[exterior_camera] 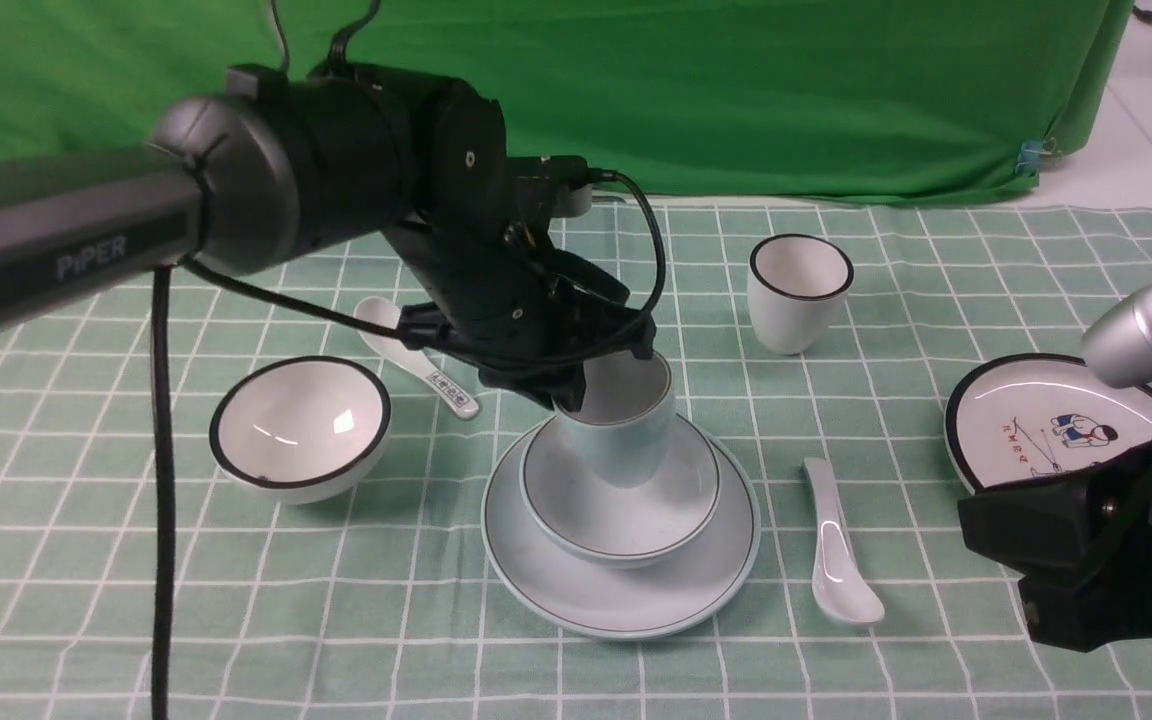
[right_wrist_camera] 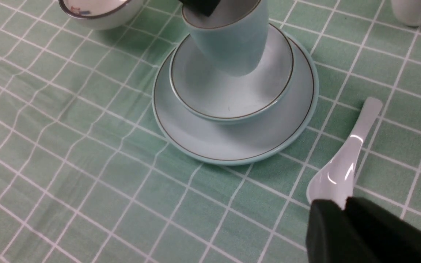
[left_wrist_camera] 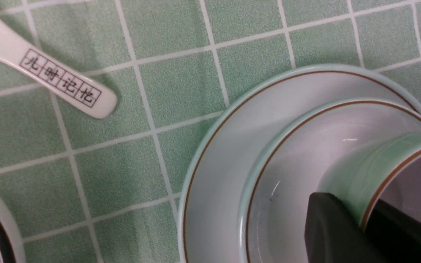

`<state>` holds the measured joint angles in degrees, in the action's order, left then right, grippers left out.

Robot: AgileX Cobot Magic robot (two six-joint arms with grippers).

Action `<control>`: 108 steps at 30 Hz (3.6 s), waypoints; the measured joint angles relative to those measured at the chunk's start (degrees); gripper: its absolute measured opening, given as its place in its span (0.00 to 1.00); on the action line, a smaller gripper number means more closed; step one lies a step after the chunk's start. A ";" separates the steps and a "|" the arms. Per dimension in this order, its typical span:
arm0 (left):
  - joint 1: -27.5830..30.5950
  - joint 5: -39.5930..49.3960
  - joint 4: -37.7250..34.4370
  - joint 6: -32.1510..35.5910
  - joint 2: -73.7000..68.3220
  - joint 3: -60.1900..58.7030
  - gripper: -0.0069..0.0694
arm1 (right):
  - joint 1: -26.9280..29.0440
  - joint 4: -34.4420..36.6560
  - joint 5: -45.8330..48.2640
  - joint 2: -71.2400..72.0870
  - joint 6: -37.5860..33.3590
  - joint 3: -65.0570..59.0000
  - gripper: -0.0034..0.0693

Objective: Place the bowls on the plates on the blue tablecloth, put the cups on the bowls, and place the spoons in the cups.
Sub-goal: 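Place the cup upside down onto the bowl on the plate, then move the gripper down to the white spoon beside the saucer, then move the spoon over the cup on the plates and lower it into the cup with the right gripper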

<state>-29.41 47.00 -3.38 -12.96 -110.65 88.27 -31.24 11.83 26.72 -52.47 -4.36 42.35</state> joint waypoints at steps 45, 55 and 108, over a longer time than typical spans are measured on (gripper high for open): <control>0.00 6.04 5.01 2.54 33.11 -9.25 0.10 | 12.79 -0.24 15.46 -42.04 -1.07 24.83 0.62; 0.00 6.02 9.10 -1.51 51.73 -28.34 0.10 | 12.79 -0.24 15.29 -59.01 -0.87 35.37 0.67; 0.00 9.48 20.70 -11.53 61.74 -33.80 0.10 | -11.37 0.52 -75.10 -49.96 -2.67 7.94 0.29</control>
<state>-29.41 56.48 17.32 -24.49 -48.91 54.47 -42.62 12.34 -48.38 -102.43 -7.02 50.29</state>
